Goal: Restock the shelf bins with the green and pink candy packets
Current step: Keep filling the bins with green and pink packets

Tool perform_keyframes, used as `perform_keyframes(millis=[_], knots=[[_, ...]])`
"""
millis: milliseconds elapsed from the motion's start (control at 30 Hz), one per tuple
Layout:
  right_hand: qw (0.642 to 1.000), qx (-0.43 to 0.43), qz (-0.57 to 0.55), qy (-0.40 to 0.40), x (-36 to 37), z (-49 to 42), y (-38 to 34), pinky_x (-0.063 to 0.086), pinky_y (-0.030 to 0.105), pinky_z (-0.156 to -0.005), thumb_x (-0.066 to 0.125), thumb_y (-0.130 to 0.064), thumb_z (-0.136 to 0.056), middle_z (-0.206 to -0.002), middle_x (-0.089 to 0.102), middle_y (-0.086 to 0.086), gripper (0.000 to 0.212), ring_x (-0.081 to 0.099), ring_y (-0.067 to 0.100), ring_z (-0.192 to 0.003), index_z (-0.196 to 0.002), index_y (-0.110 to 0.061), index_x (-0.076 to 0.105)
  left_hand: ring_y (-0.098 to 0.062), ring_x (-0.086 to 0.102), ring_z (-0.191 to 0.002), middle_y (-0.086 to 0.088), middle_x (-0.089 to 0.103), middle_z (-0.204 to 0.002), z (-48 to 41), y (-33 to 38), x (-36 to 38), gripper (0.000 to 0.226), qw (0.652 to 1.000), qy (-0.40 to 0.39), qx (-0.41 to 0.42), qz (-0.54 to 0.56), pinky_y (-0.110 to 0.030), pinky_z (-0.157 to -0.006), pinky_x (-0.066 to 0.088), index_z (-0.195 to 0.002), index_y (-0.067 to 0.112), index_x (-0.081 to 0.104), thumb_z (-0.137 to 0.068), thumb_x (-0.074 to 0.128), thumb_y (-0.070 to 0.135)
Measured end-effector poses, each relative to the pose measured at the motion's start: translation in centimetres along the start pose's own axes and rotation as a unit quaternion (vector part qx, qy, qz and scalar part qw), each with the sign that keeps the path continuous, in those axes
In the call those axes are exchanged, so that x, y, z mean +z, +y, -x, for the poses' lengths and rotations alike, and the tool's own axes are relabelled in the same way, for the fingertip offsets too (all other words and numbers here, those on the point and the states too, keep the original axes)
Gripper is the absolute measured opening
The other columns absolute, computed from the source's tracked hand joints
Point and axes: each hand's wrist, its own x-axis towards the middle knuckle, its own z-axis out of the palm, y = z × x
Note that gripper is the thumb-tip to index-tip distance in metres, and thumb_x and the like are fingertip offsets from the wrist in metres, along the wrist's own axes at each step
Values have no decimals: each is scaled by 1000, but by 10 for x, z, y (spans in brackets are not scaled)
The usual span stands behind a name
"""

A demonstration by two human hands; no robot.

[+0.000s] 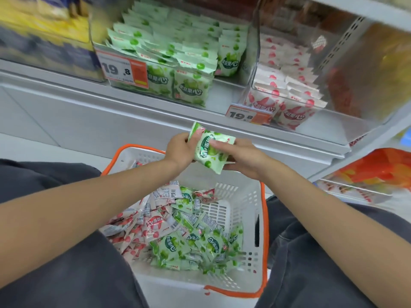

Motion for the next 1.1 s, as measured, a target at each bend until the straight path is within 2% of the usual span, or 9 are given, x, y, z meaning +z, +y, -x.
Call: perform_keyframes(millis=[100,267,433,533,700,767,900,1000,1100], knots=[[993,-59,35,94,14,-4,-7,58,37,-79,77,-14,-81,-94,74,8,15,72,21,-81,-95,-12,71,-30,69,-81,-15,68,-87,-6,9,2,50,1000,-11,-3,27,-40,-69,61,-94,-1,63,-98,49,47],[948,-164,225,152,-2,3,-56,47,22,-56,75,-13,-82,-71,67,-3,8,59,1,-55,-85,-12,67,-28,57,-73,-13,59,-76,-24,43,-22,52,984,1,137,-112,-45,-73,45,-82,1,59,-101,41,46],[895,-287,269,211,-25,15,-145,50,21,-60,78,-19,-80,-81,67,-9,20,63,6,-69,-91,-24,62,-22,54,-77,-1,59,-81,-56,120,-58,26,920,153,311,-181,-38,-66,39,-91,14,58,-102,40,29],[843,-324,366,223,-31,3,-189,50,30,-71,75,-18,-81,-85,64,-2,16,60,13,-79,-88,-18,61,-24,55,-103,-1,64,-107,-96,151,-72,28,866,159,340,-331,-38,-86,43,-111,16,63,-99,41,27],[734,-247,595,215,-34,-41,-236,39,32,-58,66,-15,-87,-83,51,8,19,51,25,-82,-88,-2,52,-25,42,-134,-5,50,-145,-144,152,-75,59,783,10,295,-548,-50,-111,23,-143,21,44,-101,21,55],[700,-187,656,211,-36,-58,-245,33,30,-53,62,-13,-90,-78,45,6,17,50,27,-82,-83,-7,48,-23,34,-141,-2,39,-154,-153,140,-78,65,785,-18,269,-558,-53,-115,18,-150,26,32,-99,13,61],[647,-129,721,212,-42,-84,-256,46,35,-70,59,-13,-93,-108,58,15,41,56,29,-90,-130,-1,46,-22,30,-144,0,32,-157,-157,135,-77,67,791,-10,272,-548,-56,-116,15,-152,27,27,-98,12,63],[636,-99,740,195,-45,-101,-261,48,41,-95,62,-21,-93,-130,53,17,60,55,35,-116,-143,-3,34,-22,30,-144,1,32,-158,-155,134,-77,67,791,-10,273,-548,-55,-116,15,-152,26,28,-98,12,63],[622,-77,760,172,-44,-113,-263,46,43,-100,64,-29,-92,-133,52,14,65,53,35,-119,-144,-5,35,-22,28,-144,1,31,-158,-155,134,-77,66,793,-12,273,-545,-56,-116,14,-152,27,27,-98,12,63]])
